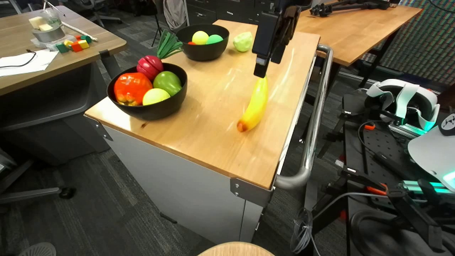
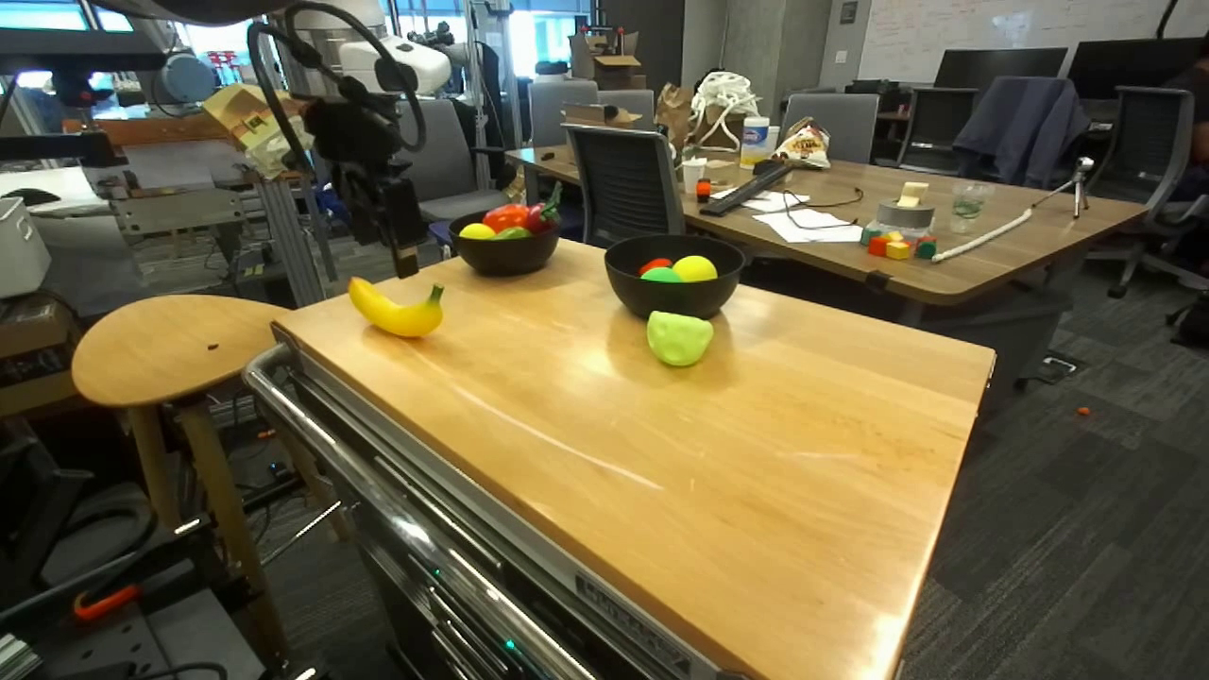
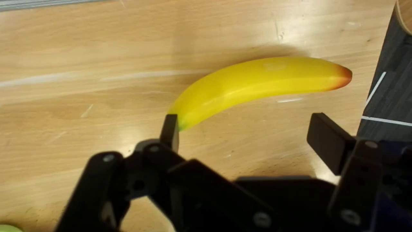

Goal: Put the plush fruits in the two black bowls

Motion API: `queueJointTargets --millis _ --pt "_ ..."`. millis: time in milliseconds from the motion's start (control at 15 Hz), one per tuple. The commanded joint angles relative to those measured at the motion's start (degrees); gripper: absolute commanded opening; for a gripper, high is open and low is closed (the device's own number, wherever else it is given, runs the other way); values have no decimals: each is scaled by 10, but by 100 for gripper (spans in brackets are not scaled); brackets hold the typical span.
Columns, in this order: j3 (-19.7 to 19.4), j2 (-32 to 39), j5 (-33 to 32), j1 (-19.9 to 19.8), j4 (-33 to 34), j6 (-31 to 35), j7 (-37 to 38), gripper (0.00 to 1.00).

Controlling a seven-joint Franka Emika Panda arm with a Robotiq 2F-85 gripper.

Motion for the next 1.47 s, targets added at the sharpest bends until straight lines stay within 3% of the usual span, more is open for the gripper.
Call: queueJointTargets --millis 0,333,400,600,1200,1333,1400 --pt "8 10 -11 -13 -2 1 22 100" --pt "14 34 -27 -24 -18 26 95 100" --pt "6 34 -19 -21 -10 6 63 100" --pt "6 42 -19 -21 -10 7 66 100" --pt "11 129 -46 -21 9 81 145 100" --pt "10 143 -60 -20 14 94 159 87" --pt "9 149 -67 -19 15 99 166 71"
